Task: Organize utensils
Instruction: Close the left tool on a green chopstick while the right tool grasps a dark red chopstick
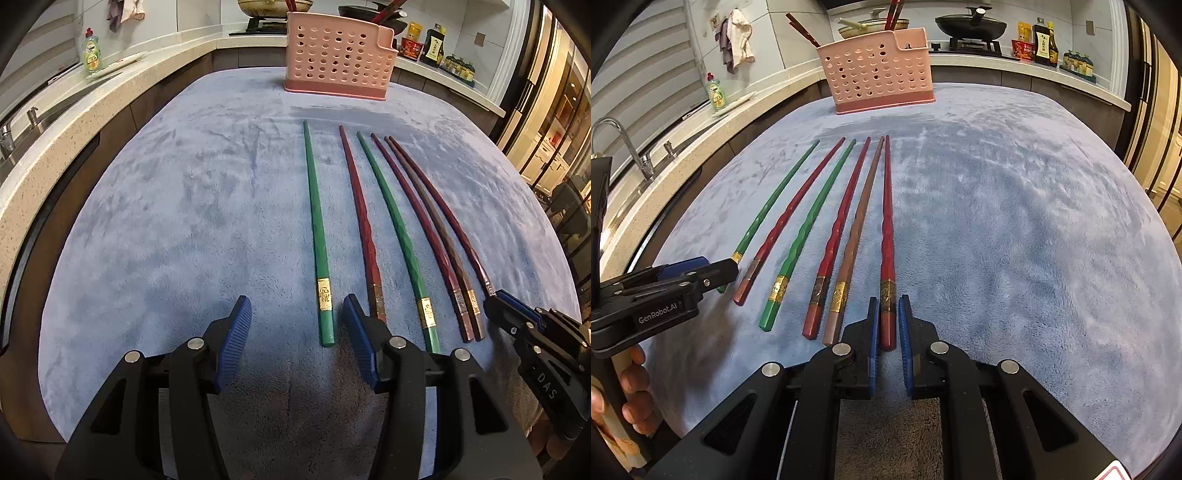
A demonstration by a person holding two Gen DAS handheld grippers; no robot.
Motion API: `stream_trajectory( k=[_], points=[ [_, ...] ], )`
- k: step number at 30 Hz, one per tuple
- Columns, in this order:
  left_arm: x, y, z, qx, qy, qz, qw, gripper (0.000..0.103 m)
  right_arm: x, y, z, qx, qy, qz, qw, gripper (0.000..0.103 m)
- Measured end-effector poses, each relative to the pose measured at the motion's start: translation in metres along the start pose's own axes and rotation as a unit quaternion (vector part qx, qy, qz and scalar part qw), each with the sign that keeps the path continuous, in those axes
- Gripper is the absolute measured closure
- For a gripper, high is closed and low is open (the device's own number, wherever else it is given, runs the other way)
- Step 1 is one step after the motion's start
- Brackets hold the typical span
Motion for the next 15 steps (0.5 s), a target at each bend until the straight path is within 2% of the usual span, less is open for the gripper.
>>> stream_trajectory(
  k=[3,5,8,10,12,15],
  points=[
    [0.0001,0.0014,-0.0007,-0.004,0.0,0.002,1.0,0.057,0.0,0.0003,0.0,0.001,-0.001,0.0,1.0,0.092],
    [0.0,0.0021,-0.0014,-0.005,0.0,0.002,1.0,0.062,-0.0003,0.0006,0.0002,0.001,-0.001,0.001,1.0,0.092],
    [-0.0006,0.0019,-0.0036,-0.006,0.0,0.003,1.0,0.075,-0.0004,0.0006,0.0005,0.0,0.0,0.001,1.0,0.093],
    [-0.0012,0.0015,-0.0052,-0.005,0.0,0.004,1.0,0.089,-0.0006,-0.0001,0.0009,-0.001,0.002,0.002,1.0,0.094],
    [-0.0016,0.0006,-0.0062,-0.002,-0.001,0.003,1.0,0.095,-0.0011,-0.0004,0.0009,-0.001,0.002,0.003,1.0,0.094],
    [-0.003,-0.0017,-0.0064,0.004,-0.002,0.005,1.0,0.095,-0.0018,-0.0021,0.0017,-0.002,0.003,0.006,1.0,0.094]
  ],
)
Point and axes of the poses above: each gripper's, at about its wrist camera, not at the fingertips, and y roughly the way its jaws point, z to its right, x to its underside, the point moved 10 cm from there along y, roughly the way its jaws point, and after that the axes turned 5 degrees about -z, right-handed, at the moved point
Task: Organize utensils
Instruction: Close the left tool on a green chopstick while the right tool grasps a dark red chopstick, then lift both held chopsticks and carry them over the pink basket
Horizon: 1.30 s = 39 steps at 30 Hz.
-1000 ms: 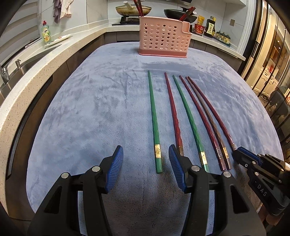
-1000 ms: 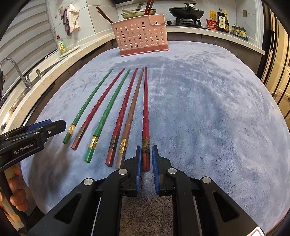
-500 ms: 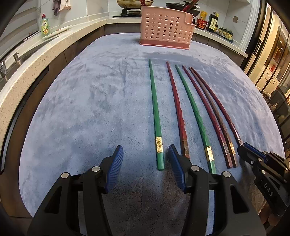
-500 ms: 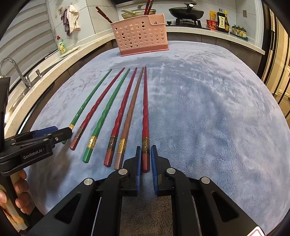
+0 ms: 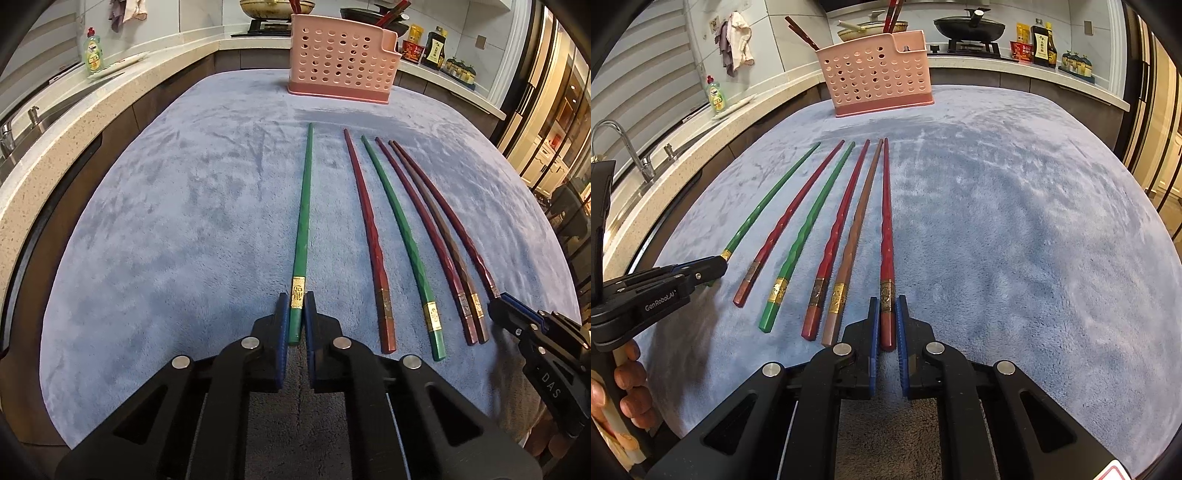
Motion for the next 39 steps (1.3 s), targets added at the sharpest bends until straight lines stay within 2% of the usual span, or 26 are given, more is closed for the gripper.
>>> stream_trajectory(
  k=[7,15,25,39],
  points=[
    [-0.011,-0.017,0.002,0.005,0.001,0.016,0.9999,0.095,-0.015,-0.019,0.0,-0.002,0.001,0.023,1.0,0.095],
    [-0.042,-0.053,0.007,0.012,0.0,0.052,0.9986,0.096,-0.069,-0.065,-0.001,-0.003,-0.004,0.091,0.996,0.095],
    [-0.101,-0.093,0.01,0.013,-0.001,0.102,0.9947,0.096,-0.146,-0.11,0.001,-0.021,0.0,0.159,0.987,0.095],
    [-0.209,-0.125,0.016,0.023,-0.005,0.164,0.9861,0.096,-0.232,-0.131,-0.001,-0.034,-0.006,0.203,0.979,0.095]
  ],
)
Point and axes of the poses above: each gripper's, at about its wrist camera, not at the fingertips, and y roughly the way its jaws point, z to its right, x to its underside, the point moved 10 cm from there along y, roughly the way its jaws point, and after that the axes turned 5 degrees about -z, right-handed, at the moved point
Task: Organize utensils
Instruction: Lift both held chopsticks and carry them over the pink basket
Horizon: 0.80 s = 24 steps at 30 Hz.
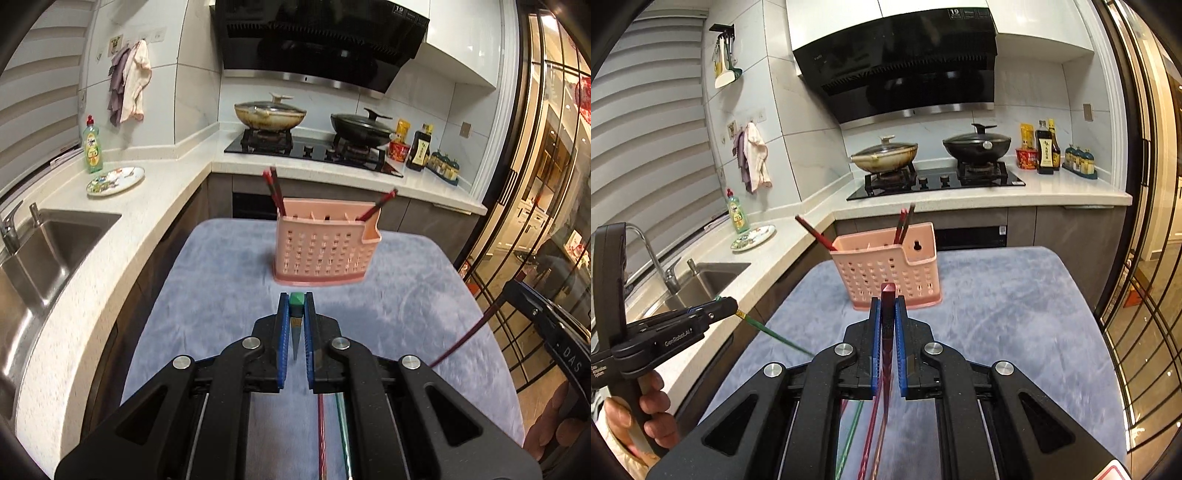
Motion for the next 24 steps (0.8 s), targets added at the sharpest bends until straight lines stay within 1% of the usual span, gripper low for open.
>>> stream_trajectory(
  k=[3,9,13,14,16,20,24],
  points=[
    [-0.029,-0.004,0.004,-0.002,0.002,0.021,0.9998,0.096,-0.025,0.0,-0.002,-0.005,-0.002,0.017,1.0,0.095],
    [-0.085,-0.013,0.01,-0.004,0.003,0.062,0.998,0.096,-0.086,0.011,-0.001,-0.014,0.004,0.053,0.998,0.095],
    [-0.135,-0.02,0.015,-0.006,0.001,0.101,0.9949,0.096,-0.131,0.025,-0.002,-0.024,0.019,0.078,0.997,0.095],
    [-0.142,-0.021,0.015,-0.006,0.0,0.107,0.9942,0.096,-0.142,0.03,-0.002,-0.028,0.022,0.083,0.996,0.095],
    [-0.167,-0.022,0.015,-0.005,-0.005,0.13,0.9915,0.096,-0.159,0.039,-0.002,-0.027,0.025,0.09,0.995,0.095],
    [-0.204,-0.011,0.015,-0.016,-0.006,0.153,0.9881,0.096,-0.191,0.064,0.0,-0.025,0.034,0.105,0.994,0.095],
    [-0.226,0.01,0.015,-0.018,-0.01,0.16,0.9869,0.096,-0.207,0.09,0.004,-0.015,0.037,0.108,0.993,0.095]
  ],
)
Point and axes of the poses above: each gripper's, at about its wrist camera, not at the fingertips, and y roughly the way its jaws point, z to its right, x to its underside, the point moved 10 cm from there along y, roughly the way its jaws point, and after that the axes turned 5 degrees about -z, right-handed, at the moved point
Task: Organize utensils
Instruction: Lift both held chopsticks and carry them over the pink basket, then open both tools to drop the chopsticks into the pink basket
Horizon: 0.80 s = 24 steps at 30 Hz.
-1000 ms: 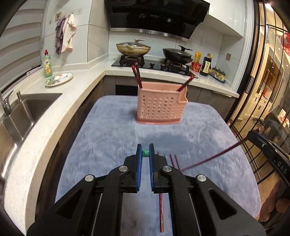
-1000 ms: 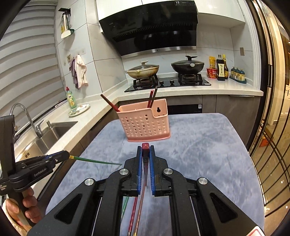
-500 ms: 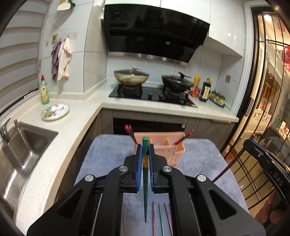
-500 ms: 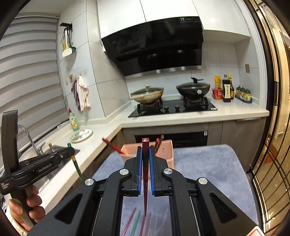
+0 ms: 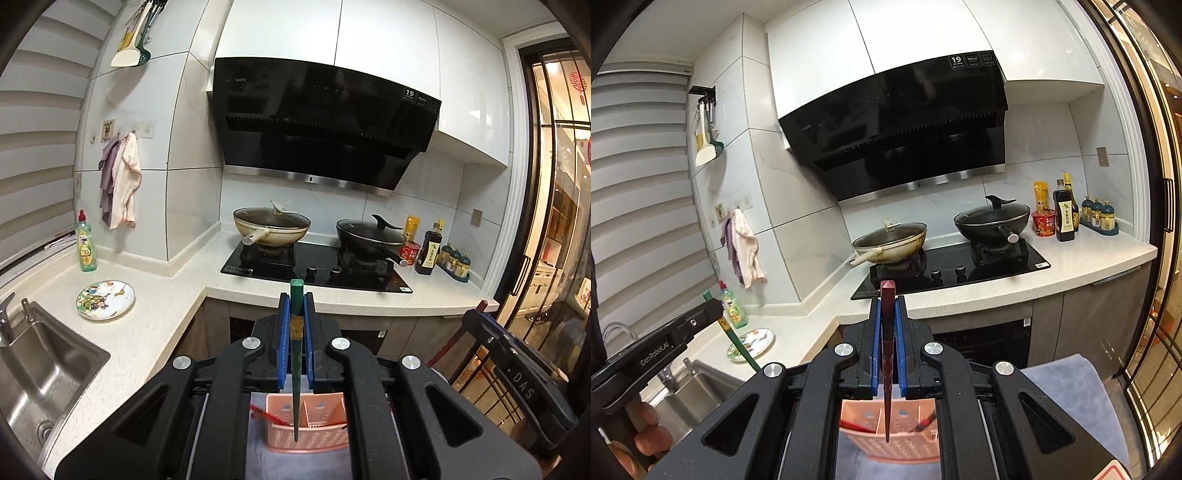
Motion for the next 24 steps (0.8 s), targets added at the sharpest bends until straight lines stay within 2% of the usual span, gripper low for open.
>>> stream_trajectory(
  k=[6,15,21,23,24],
  points=[
    [0.003,0.03,0.003,0.002,0.001,-0.007,1.0,0.096,0.007,0.037,0.008,0.01,-0.001,-0.016,1.0,0.095],
    [0.056,0.081,-0.007,-0.001,-0.006,-0.062,0.9981,0.096,0.058,0.078,0.016,0.013,-0.014,-0.068,0.998,0.095],
    [0.074,0.09,-0.007,-0.003,-0.005,-0.074,0.9973,0.095,0.075,0.087,0.017,0.016,-0.023,-0.085,0.996,0.094],
    [0.075,0.089,-0.005,-0.001,-0.004,-0.075,0.9972,0.09,0.076,0.085,0.019,0.019,-0.025,-0.083,0.996,0.093],
    [0.076,0.089,-0.005,-0.002,-0.004,-0.076,0.9971,0.078,0.076,0.083,0.019,0.019,-0.025,-0.082,0.996,0.092]
  ],
)
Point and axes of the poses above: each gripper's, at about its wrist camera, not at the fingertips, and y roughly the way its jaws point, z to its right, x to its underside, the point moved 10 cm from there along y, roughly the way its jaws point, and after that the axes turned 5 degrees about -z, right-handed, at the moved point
